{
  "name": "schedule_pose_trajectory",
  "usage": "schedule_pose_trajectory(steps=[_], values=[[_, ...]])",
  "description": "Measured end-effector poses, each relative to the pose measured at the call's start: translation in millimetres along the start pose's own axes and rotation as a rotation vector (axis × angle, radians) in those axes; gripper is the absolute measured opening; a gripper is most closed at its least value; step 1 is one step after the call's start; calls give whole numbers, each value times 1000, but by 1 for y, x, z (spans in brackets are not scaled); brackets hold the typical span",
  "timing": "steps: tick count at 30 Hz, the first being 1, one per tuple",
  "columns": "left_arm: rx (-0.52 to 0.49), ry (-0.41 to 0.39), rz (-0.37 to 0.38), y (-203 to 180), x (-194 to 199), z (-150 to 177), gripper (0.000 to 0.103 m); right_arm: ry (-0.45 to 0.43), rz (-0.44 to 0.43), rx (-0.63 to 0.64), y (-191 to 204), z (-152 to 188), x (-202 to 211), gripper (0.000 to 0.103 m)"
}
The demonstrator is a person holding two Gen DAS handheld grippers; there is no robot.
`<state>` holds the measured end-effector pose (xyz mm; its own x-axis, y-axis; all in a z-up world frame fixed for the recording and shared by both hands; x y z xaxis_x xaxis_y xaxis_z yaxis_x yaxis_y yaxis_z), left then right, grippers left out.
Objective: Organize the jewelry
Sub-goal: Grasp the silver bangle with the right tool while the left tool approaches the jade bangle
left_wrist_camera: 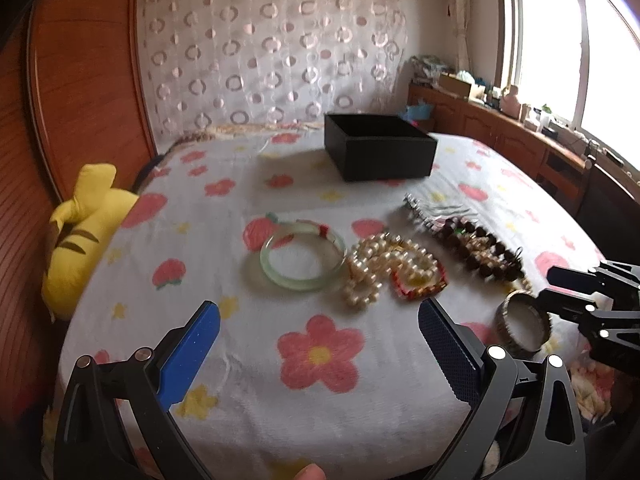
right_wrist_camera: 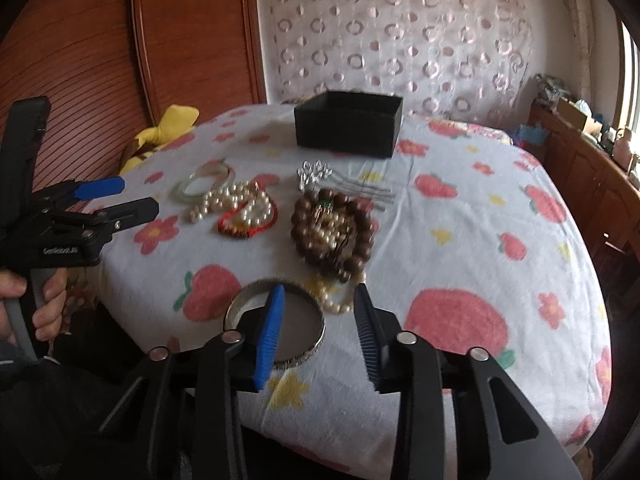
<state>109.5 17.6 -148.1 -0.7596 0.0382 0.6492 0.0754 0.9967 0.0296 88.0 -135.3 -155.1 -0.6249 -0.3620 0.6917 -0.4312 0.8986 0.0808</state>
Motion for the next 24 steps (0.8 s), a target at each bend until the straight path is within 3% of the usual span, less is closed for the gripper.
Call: schedule_pose_trajectory(steps=[9,13,24], values=[[10,60,11,13,-18,9,96,82,-35,-27,0,15,-13,21],[3,81,19,17,-25,7,96,88,-20,0,1,12,-16,6],[-47,115,84,19,-57,-10,96,6,-44,33,6,-16,-2,6]])
Point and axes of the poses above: each gripper's, at about its wrist camera, not at the fingertips, and x roughly against the way its jaws point, y to its left, z to its underside, the point moved 10 cm from there along -x, roughly the way its jaws point, and after that the axes turned 2 degrees about -z, right-handed, at the moved point
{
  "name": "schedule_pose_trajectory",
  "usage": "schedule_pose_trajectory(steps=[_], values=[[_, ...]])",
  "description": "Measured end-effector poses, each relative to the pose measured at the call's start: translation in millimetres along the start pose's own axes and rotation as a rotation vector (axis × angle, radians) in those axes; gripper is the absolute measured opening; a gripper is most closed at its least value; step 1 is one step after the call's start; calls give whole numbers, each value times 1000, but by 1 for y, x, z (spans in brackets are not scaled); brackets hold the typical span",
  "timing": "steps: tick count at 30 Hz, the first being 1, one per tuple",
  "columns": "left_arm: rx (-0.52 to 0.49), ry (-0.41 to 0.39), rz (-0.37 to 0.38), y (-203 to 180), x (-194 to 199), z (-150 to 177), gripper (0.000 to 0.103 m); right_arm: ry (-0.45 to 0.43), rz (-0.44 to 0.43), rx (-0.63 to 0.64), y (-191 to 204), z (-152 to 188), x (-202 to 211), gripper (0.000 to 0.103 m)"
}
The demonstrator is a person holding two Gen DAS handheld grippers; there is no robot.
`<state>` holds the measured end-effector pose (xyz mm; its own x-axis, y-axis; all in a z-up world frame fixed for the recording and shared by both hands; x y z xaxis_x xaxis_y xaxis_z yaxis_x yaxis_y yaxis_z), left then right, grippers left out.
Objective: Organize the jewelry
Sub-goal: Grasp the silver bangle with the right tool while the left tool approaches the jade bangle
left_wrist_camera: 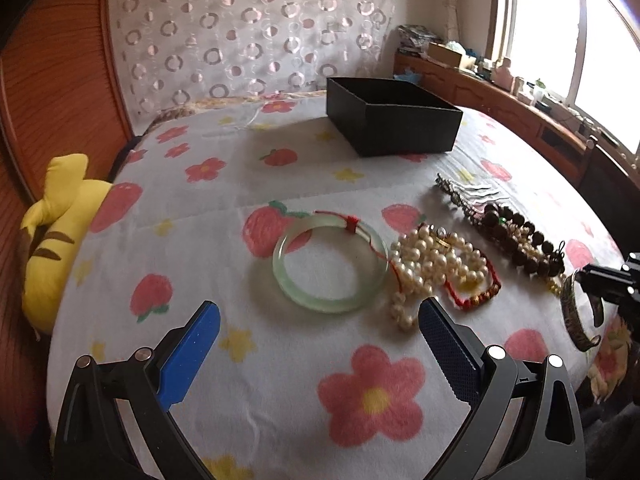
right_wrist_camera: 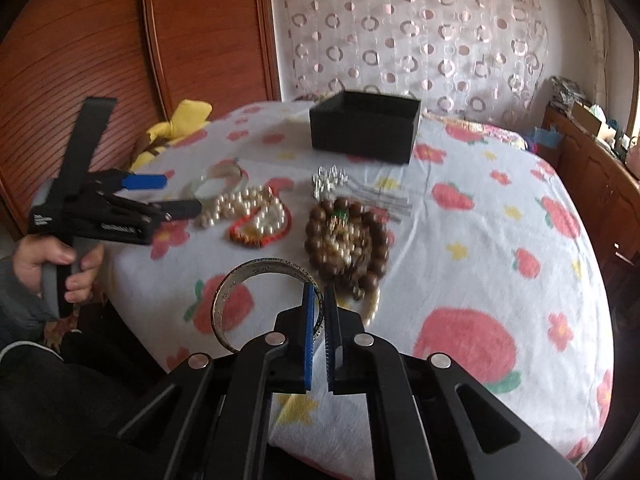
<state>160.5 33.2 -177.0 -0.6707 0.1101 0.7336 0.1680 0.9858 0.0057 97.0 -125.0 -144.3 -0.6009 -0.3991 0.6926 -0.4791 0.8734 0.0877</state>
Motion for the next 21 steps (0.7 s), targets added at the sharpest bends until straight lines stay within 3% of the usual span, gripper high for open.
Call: schedule_pose_trajectory(steps=[1,5,7,21], values=[[-1,0,5,0,-2,-2,96,-8,2,3,-1,-4,1,6],[2,14,21,1,-12,-8,74,-29,14,12,-3,-16,2,6],[14,13,32,4,-13,-11,70,-35,15,11,-4,-19,2,6],[-40,54,46,-4,-27,-16,71,-56,26,12,-7,-27,2,6]])
Point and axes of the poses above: each gripper's, at about its wrist camera, not at the fingertips, and x roughly against the way its jaws point, y to its left, z to its underside, the point moved 10 cm from there along -x, roughly the way its jaws point, and after that the axes turned 2 degrees about -z, right-handed, at the moved point
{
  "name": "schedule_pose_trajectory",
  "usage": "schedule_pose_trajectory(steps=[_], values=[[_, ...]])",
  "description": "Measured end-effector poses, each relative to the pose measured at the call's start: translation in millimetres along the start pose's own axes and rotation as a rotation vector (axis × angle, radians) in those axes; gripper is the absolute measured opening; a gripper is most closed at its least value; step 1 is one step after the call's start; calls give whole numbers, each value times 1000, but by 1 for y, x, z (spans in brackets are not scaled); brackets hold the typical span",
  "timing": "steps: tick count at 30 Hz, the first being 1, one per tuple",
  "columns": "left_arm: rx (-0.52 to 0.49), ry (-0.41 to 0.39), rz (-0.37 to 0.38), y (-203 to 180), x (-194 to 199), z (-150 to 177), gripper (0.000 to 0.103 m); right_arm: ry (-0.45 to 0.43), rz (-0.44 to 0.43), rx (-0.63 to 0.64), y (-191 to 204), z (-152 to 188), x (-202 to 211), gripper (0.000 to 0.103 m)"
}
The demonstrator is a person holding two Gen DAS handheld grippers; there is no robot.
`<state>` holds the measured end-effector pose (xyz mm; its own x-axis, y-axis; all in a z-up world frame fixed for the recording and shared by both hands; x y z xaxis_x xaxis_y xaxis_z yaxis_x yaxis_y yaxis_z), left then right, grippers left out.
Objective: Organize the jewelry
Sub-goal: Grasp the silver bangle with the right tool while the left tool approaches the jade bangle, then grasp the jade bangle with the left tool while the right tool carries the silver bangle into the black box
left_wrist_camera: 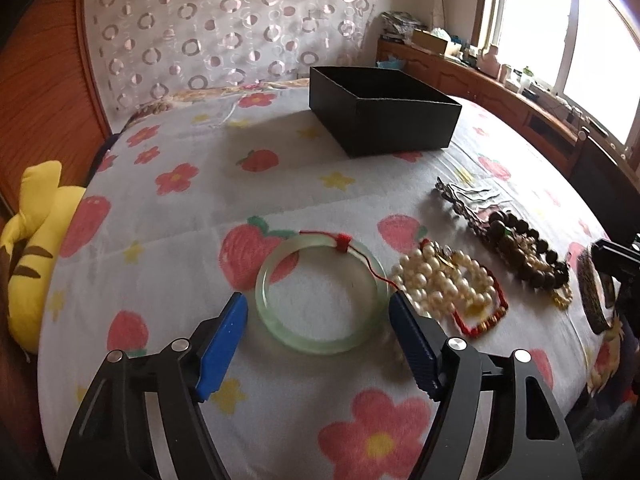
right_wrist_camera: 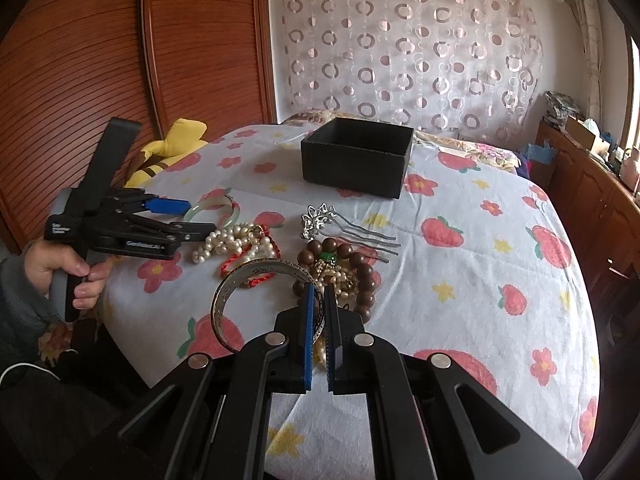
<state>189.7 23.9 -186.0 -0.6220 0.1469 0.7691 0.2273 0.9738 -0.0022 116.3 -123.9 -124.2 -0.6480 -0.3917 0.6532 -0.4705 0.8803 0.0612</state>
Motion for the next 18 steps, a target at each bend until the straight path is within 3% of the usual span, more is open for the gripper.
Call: schedule_pose_trajectory(steps=[6,9,18], values=[[-27,23,4,-2,-11,-9,78,-14,11,8,-3,-8,-1,6],[-48,19,-14,-3,-10,-8,69,-18,14,6,-5,-9,-1,6],[11,-47,17,-1,6,-19,69,-17,24,11,-13,-15,-8,6]])
Point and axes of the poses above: each gripper's, at about its wrist camera, not at the fingertips, and x roughly against the way its jaws point, y to its left, z to its underside, the point moved 10 cm from there along -x, roughly the way its jaws point, and after that the axes turned 2 degrees about -z, right-handed, at the moved point
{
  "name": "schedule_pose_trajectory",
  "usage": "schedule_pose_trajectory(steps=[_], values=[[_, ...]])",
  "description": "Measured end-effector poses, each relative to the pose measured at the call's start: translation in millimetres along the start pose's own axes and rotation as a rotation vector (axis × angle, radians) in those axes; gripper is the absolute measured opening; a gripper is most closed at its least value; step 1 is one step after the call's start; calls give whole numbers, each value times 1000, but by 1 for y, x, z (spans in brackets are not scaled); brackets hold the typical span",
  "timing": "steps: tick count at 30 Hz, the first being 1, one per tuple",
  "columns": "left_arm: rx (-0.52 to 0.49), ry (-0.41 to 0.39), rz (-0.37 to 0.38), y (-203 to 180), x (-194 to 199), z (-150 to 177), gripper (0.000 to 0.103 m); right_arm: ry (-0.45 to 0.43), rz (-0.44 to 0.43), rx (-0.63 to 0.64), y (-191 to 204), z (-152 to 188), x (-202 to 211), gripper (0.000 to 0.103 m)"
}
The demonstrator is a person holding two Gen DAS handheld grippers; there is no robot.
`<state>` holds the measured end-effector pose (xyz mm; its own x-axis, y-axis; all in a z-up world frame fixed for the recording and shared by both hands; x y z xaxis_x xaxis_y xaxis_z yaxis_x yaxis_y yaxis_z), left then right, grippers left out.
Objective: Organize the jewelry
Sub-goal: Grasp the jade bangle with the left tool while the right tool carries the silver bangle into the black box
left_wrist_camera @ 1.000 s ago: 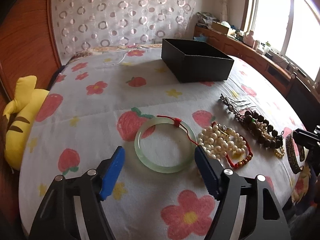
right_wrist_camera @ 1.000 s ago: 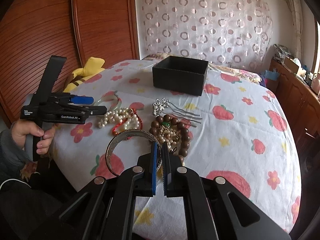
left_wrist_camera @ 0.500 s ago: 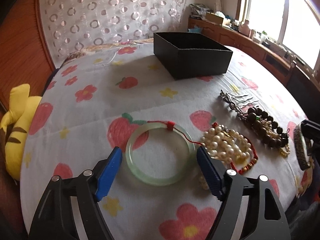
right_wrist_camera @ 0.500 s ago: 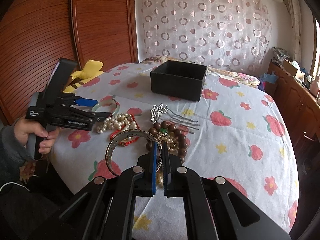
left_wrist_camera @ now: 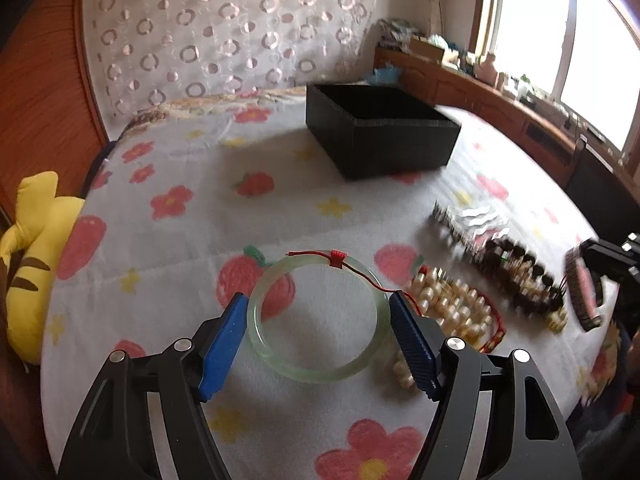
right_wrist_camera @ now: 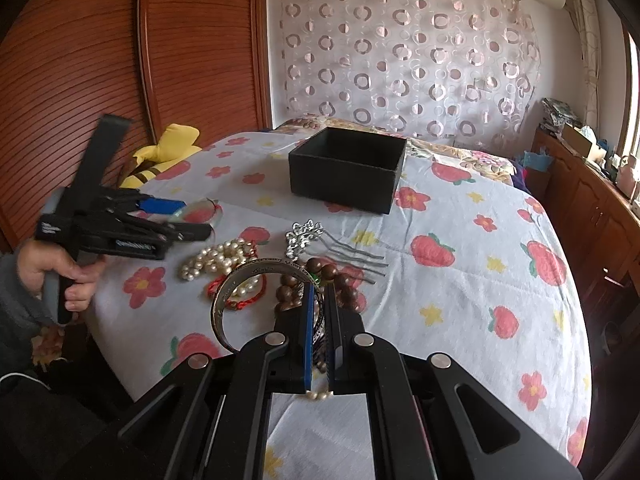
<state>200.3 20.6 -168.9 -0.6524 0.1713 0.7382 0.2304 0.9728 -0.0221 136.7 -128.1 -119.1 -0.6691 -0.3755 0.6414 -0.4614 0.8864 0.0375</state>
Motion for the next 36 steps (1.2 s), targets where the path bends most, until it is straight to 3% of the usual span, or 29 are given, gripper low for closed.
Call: schedule_pose_trajectory(steps=[6,12,23,36], values=[[-3,-58,17,-9,10,-36,69,-10,20,23,-16,-25,-19,6],[-21,-113,34,-21,11,-75,69,-40,38,51,-39,-71,-45,6],[6,-157,63,-20,4,-126,69,-44,29,69,-77,-136,-102,6],[2,-140,61,-10,-20,-155,69,29,-34,114,-77,-138,-152,8]])
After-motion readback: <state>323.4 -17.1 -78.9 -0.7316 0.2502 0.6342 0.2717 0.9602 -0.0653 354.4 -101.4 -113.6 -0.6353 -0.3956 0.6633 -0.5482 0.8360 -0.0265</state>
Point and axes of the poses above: each gripper's, at about its wrist camera, not at the fingertips, and x roughly against the way its jaws point, y to its left, z to its underside, the point moved 10 cm from there along -x, roughly the way its jaws point, and after that the axes turned 2 degrees about -z, right-handed, at the moved point
